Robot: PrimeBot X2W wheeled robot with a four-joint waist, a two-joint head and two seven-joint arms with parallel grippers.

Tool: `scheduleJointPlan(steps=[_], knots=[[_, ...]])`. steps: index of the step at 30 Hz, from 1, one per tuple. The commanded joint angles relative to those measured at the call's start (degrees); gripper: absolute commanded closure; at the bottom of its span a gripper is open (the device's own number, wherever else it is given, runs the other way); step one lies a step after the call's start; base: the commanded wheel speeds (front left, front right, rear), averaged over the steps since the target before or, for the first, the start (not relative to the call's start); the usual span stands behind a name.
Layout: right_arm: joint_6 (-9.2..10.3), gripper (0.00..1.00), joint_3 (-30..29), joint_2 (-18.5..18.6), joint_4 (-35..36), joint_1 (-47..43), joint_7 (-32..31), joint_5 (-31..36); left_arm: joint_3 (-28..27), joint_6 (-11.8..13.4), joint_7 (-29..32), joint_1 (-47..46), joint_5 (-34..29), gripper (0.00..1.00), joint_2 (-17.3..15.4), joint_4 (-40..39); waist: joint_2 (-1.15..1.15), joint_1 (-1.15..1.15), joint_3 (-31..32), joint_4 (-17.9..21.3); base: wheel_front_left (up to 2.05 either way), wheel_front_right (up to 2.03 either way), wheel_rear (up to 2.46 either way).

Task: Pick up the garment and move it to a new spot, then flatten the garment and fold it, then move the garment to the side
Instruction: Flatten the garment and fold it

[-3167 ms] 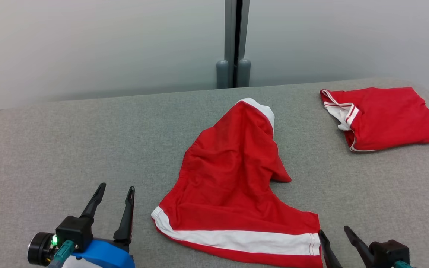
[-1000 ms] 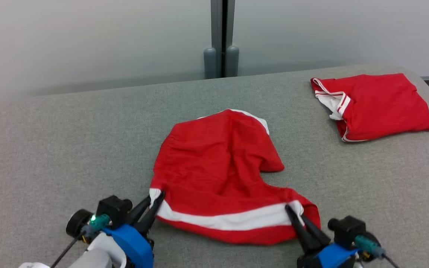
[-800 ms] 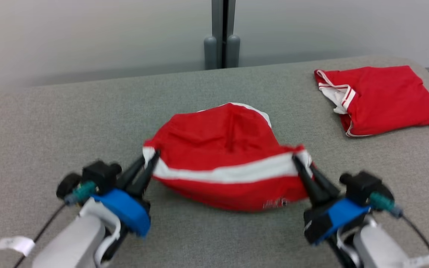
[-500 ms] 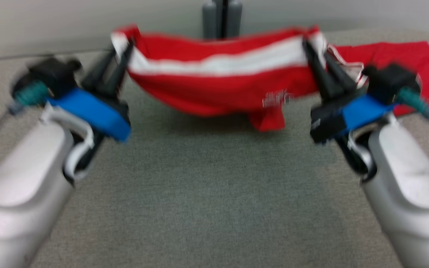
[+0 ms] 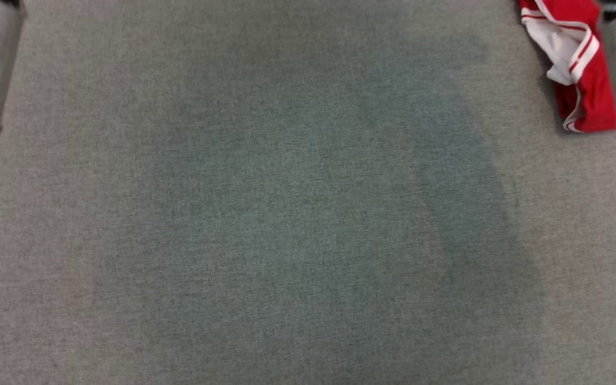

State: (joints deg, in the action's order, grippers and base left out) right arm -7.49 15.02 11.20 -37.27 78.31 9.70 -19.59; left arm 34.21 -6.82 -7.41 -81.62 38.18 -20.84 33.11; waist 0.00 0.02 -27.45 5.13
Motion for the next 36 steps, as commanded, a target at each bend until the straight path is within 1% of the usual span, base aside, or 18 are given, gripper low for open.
scheduleJointPlan(steps=[1, 4, 7, 11, 14, 15, 17, 19, 21, 23, 28, 33, 36], knots=[[-0.01, 1.0, 0.15, 0.09, -1.9, 2.76, 0.74, -0.42, 0.57, -0.35, -0.68, -2.73, -0.42, 1.0, 0.58, 1.39, 0.0, -0.02, -1.28, -0.66, 0.0, 0.0, 0.0], [-0.01, 1.0, 0.83, 0.18, -5.35, 5.96, 1.89, -1.47, 1.34, -0.62, -2.35, -5.84, 0.14, 1.0, 1.87, 3.89, 0.0, -0.02, -2.06, -0.83, 0.0, 0.0, 0.0], [-0.01, 1.0, 2.4, -0.41, -7.98, 6.53, 3.03, -2.73, 2.62, -0.78, -3.98, -6.19, 0.83, 1.0, 2.59, 6.13, 0.0, -0.02, -2.43, -0.99, 0.0, 0.0, 0.0], [-0.01, 1.0, 5.5, -0.6, -10.23, 3.54, 4.26, -4.54, 5.08, -0.79, -5.63, -2.59, 2.22, 1.0, 2.55, 7.74, 0.0, -0.02, -2.55, -1.28, 0.0, 0.0, 0.0], [-0.01, 1.0, 8.39, -0.45, -10.65, -0.13, 5.04, -5.88, 6.45, -0.79, -6.89, 1.91, 3.51, 1.0, 2.4, 7.88, 0.0, -0.02, -2.33, -1.65, 0.0, 0.0, 0.0], [-0.01, 1.0, 9.35, -0.53, -10.47, -1.7, 5.15, -6.27, 6.64, -0.8, -7.1, 3.9, 3.46, 1.0, 1.89, 7.99, 0.0, -0.02, -2.11, -1.6, 0.0, 0.0, 0.0], [-0.01, 1.0, 11.08, -0.32, -9.61, -5.33, 5.37, -7.12, 6.37, -0.64, -7.54, 8.28, 4.29, 1.0, 2.03, 7.41, 0.0, -0.02, -1.59, -1.76, 0.0, 0.0, 0.0], [-0.01, 1.0, 13.06, 0.31, -8.31, -9.43, 5.47, -7.82, 5.93, -0.6, -7.8, 12.39, 3.55, 1.0, 1.77, 6.15, 0.0, -0.02, -1.0, -1.96, 0.0, 0.0, 0.0], [-0.01, 1.0, 14.41, 1.0, -5.98, -13.72, 5.52, -8.59, 4.58, 0.14, -7.81, 17.34, 2.72, 1.0, 1.72, 3.55, 0.0, -0.02, -0.13, -1.98, 0.0, 0.0, 0.0], [-0.01, 1.0, 14.95, 1.67, -3.23, -18.82, 5.5, -9.11, 2.99, 1.4, -7.8, 23.7, 1.33, 1.0, 1.22, 0.06, 0.0, -0.02, 1.26, -2.04, 0.0, 0.0, 0.0], [-0.01, 1.0, 14.43, 3.51, 3.52, -31.7, 5.52, -10.03, -1.23, 3.48, -7.81, 39.23, -1.17, 1.0, 1.11, -8.05, 0.0, -0.02, 5.36, -2.31, 0.0, 0.0, 0.0], [-0.01, 1.0, 13.35, 5.04, 9.27, -44.82, 5.53, -10.75, -3.85, 5.4, -7.82, 53.82, -3.29, 1.0, 1.28, -14.63, 0.0, -0.02, 9.98, -2.54, 0.0, 0.0, 0.0], [-0.01, 1.0, 12.2, 5.44, 12.14, -52.43, 5.52, -11.13, -4.27, 5.85, -7.82, 61.22, -4.28, 1.0, 1.47, -17.86, 0.0, -0.02, 12.65, -2.94, 0.0, 0.0, 0.0]])
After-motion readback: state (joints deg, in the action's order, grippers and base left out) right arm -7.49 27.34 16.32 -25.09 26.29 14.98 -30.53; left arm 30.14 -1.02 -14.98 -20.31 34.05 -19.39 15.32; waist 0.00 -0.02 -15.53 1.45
